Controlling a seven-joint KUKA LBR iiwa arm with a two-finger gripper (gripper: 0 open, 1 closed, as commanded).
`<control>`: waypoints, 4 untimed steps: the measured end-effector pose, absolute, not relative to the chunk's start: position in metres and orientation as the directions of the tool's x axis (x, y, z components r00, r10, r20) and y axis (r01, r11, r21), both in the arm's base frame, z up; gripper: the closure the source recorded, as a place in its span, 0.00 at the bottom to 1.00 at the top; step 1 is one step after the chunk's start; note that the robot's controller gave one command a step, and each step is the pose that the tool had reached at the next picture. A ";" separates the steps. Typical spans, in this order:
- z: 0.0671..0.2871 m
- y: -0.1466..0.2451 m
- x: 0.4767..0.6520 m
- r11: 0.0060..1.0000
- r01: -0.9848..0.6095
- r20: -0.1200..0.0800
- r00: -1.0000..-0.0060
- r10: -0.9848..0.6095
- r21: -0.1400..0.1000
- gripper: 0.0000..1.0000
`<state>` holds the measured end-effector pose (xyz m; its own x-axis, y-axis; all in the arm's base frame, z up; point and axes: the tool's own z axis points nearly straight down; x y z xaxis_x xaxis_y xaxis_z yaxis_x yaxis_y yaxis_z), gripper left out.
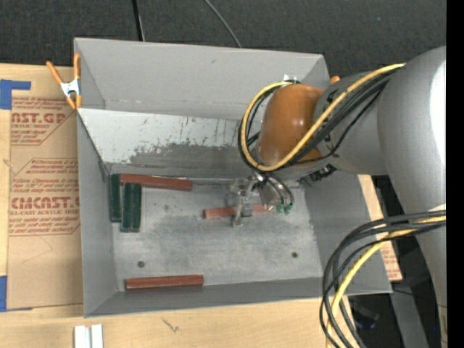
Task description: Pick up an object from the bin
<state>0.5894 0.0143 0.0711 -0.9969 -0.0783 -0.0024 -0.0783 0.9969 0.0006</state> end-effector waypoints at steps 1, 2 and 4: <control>0.071 0.014 0.589 0.997 -0.078 -0.002 -0.997 -0.078 0.001 1.00; 0.072 0.014 0.589 0.997 -0.078 -0.002 -0.997 -0.078 0.001 1.00; 0.230 -0.035 0.584 0.936 -0.353 -0.004 -0.936 -0.353 -0.001 1.00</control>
Offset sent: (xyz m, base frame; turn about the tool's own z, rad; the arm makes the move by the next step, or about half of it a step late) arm -0.0193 -0.0290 0.1737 0.0050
